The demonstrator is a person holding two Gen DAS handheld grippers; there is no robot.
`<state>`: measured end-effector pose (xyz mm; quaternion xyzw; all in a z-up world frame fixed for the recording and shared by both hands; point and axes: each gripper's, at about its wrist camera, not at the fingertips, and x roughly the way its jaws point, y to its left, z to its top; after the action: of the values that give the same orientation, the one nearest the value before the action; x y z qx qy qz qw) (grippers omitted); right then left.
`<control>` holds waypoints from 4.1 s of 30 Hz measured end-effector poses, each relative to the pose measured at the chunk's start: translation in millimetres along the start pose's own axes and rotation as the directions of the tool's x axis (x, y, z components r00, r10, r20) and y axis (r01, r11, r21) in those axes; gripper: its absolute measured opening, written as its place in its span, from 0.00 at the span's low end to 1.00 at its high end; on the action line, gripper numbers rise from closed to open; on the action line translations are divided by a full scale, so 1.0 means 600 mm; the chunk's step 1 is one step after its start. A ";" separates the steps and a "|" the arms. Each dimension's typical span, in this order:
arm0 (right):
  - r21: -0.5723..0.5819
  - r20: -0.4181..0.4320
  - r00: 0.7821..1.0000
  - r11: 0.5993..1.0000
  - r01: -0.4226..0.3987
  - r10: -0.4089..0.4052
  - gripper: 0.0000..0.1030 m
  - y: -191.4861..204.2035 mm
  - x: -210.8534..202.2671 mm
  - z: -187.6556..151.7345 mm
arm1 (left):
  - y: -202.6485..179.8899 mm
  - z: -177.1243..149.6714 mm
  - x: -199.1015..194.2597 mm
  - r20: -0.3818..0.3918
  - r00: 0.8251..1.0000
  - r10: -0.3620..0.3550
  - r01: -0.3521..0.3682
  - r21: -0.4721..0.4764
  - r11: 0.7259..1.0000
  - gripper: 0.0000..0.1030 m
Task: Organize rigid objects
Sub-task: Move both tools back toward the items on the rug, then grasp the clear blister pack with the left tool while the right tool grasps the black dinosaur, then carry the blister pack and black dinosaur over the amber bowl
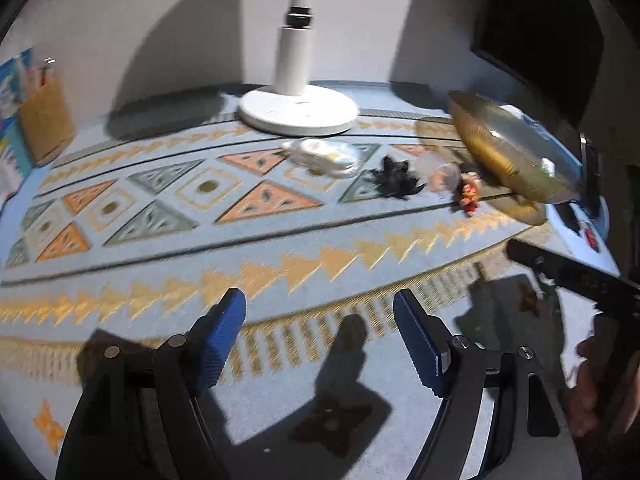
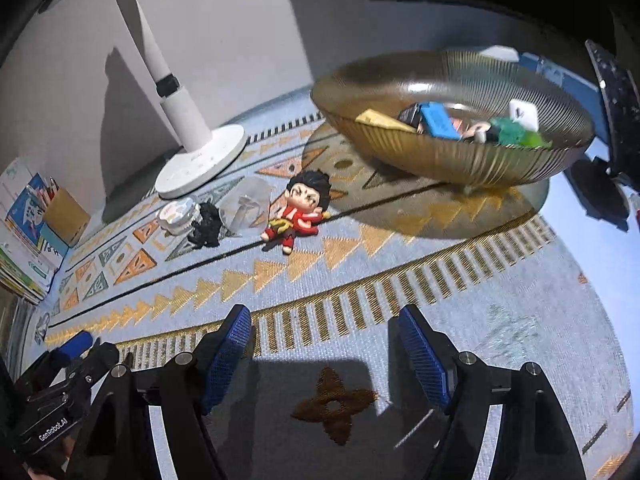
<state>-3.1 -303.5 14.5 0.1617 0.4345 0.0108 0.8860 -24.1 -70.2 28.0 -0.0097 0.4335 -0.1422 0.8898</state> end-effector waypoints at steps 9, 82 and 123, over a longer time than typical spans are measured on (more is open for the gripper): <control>-0.081 -0.024 0.993 0.990 -0.113 0.111 0.73 0.067 0.007 0.056 | 0.038 0.126 0.042 0.013 0.999 -0.051 0.051 0.005 0.999 0.72; -0.385 -0.076 0.997 0.922 -0.046 0.018 0.35 0.158 0.039 -0.045 | -0.024 0.033 0.022 -0.083 0.993 -0.079 0.092 0.165 0.982 0.45; -0.025 0.109 0.992 0.998 -0.055 0.057 0.35 -0.138 -0.117 0.032 | -0.240 0.044 0.109 -0.207 0.974 -0.091 0.169 0.400 0.901 0.45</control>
<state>-42.1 -398.7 54.7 0.1644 0.3801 0.0314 0.9097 -0.6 -228.2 14.7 0.1638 0.4717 -0.2907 0.8162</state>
